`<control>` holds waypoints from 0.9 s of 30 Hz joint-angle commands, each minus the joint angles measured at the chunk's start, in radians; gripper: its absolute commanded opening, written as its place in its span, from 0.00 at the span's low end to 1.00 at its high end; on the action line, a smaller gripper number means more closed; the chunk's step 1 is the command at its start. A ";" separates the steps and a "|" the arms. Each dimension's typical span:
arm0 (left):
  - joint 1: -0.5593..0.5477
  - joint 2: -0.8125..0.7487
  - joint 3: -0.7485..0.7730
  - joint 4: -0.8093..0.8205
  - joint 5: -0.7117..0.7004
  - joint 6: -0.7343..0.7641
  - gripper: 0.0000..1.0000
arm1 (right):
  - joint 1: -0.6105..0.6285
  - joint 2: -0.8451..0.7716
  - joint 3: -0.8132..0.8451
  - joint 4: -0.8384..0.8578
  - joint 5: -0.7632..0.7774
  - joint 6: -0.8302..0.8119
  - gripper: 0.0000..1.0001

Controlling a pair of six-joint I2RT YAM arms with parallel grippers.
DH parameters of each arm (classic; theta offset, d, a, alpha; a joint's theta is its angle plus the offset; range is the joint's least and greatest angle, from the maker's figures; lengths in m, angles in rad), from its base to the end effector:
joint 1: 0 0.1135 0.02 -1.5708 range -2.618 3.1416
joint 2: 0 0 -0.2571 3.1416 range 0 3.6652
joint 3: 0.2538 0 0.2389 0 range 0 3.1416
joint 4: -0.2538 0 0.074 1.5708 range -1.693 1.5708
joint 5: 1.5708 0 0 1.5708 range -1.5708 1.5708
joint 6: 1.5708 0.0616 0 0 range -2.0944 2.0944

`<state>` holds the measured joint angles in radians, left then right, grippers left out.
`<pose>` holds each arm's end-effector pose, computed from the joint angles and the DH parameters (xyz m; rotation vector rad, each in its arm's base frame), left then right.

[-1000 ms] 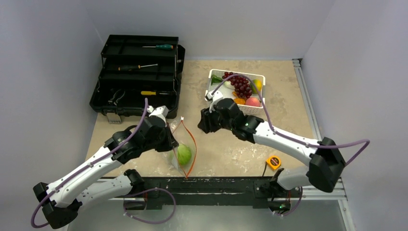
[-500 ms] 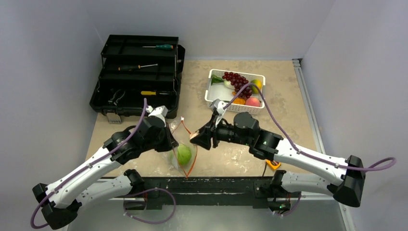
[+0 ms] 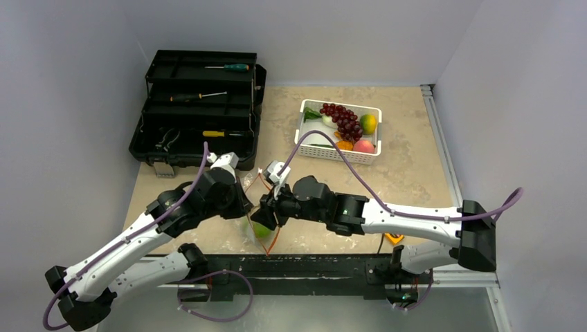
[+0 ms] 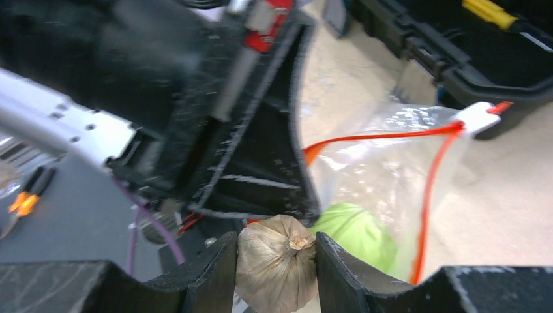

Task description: Place the food in the zip-top bag and seal the zipper

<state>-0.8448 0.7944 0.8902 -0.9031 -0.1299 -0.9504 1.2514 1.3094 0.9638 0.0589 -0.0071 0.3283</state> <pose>0.1107 -0.1126 0.2812 -0.1959 2.4775 -0.6790 0.1005 0.3054 0.3016 -0.8989 1.7953 1.0713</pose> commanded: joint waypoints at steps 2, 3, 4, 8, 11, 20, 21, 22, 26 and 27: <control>-0.004 -0.013 0.019 0.029 0.010 -0.013 0.00 | -0.001 0.018 0.058 0.001 0.188 -0.012 0.15; -0.004 -0.014 0.018 0.031 0.010 -0.015 0.00 | -0.001 0.022 0.060 -0.002 0.197 -0.011 0.17; -0.004 -0.014 0.017 0.032 0.010 -0.016 0.00 | -0.001 0.027 0.063 -0.005 0.206 -0.010 0.19; -0.004 -0.009 0.016 0.037 0.015 -0.017 0.00 | -0.001 0.049 0.078 -0.022 0.252 -0.003 0.29; -0.004 -0.010 0.015 0.035 0.016 -0.016 0.00 | -0.001 0.067 0.098 -0.046 0.267 0.006 0.42; -0.004 -0.013 0.016 0.032 0.016 -0.017 0.00 | -0.001 0.060 0.135 -0.079 0.301 -0.005 0.70; -0.004 -0.014 0.016 0.032 0.016 -0.017 0.00 | -0.002 0.055 0.136 -0.086 0.307 -0.008 0.71; -0.004 -0.013 0.015 0.033 0.016 -0.018 0.00 | -0.002 0.049 0.135 -0.090 0.312 -0.006 0.71; -0.004 -0.012 0.014 0.033 0.019 -0.019 0.00 | -0.001 0.003 0.113 -0.086 0.301 0.010 0.70; -0.004 -0.012 0.013 0.034 0.019 -0.019 0.00 | -0.002 -0.013 0.104 -0.076 0.286 0.014 0.70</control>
<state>-0.8455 0.7906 0.8902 -0.8989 -0.1226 -0.9516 1.2499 1.3735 1.0561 -0.0353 0.2710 0.3294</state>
